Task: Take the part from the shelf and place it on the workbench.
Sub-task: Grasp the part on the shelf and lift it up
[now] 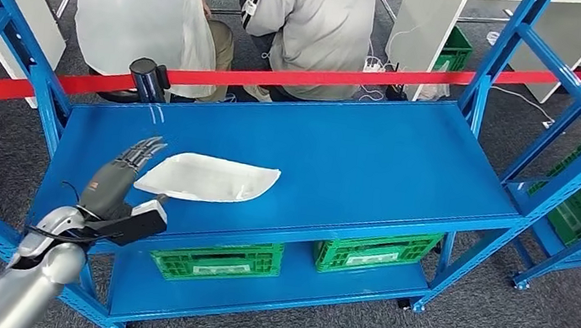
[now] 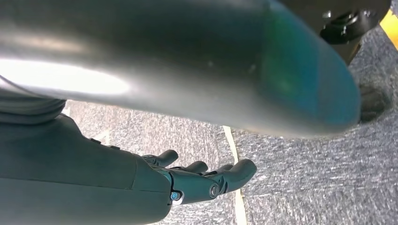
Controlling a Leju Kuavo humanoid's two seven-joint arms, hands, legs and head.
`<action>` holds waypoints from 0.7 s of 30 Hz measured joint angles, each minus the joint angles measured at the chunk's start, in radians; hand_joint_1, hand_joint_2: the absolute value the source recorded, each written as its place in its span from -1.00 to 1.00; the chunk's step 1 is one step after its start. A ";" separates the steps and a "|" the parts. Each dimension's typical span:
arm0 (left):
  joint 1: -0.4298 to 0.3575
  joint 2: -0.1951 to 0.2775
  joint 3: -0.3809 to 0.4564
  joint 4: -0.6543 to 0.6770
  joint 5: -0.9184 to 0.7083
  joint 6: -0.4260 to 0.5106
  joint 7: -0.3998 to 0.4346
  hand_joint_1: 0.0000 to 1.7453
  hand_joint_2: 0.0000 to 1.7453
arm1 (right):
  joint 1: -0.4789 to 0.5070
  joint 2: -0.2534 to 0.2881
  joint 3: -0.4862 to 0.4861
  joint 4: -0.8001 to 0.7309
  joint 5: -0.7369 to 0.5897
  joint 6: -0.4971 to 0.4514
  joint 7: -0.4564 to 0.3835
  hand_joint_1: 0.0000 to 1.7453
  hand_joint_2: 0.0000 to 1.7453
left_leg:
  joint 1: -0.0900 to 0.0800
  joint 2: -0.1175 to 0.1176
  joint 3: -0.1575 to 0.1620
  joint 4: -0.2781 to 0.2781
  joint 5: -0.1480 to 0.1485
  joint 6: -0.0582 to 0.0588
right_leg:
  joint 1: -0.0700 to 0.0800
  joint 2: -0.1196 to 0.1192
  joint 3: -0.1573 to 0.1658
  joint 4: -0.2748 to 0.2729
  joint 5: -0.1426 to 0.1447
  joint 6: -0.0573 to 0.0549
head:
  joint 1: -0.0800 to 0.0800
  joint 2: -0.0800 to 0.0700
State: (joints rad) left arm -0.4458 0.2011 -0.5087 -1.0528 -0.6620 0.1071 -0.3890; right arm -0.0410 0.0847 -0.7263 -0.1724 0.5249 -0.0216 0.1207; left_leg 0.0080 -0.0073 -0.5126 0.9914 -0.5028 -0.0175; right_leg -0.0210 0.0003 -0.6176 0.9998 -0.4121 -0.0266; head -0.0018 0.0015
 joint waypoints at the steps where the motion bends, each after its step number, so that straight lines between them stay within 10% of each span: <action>1: -0.005 -0.016 -0.010 0.033 0.007 0.008 -0.009 -1.00 -1.00 | 0.000 0.000 0.000 0.000 0.003 0.000 0.001 -1.00 -1.00 | -0.001 0.000 -0.002 0.001 0.001 0.002 | -0.001 0.000 0.000 -0.003 0.004 0.008 | 0.000 0.000; 10: -0.040 -0.135 -0.070 0.210 0.067 0.043 -0.052 -1.00 -1.00 | -0.001 -0.001 0.000 0.000 0.018 0.000 0.014 -1.00 -1.00 | -0.005 0.000 -0.011 0.008 -0.001 0.011 | -0.007 0.000 -0.003 -0.009 0.009 0.049 | 0.000 0.000; 21: -0.060 -0.213 -0.096 0.255 0.091 0.051 -0.064 -1.00 -1.00 | -0.003 -0.001 0.000 0.000 0.022 0.000 0.013 -1.00 -1.00 | -0.005 0.001 -0.013 0.008 -0.001 0.010 | -0.006 0.001 -0.008 -0.004 0.006 0.054 | -0.001 0.000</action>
State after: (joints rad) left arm -0.5062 -0.0118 -0.6050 -0.7978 -0.5713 0.1578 -0.4527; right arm -0.0436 0.0835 -0.7263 -0.1724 0.5470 -0.0211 0.1339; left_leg 0.0032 -0.0064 -0.5253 0.9989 -0.5035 -0.0076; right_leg -0.0274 0.0009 -0.6254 0.9957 -0.4060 0.0270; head -0.0025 0.0015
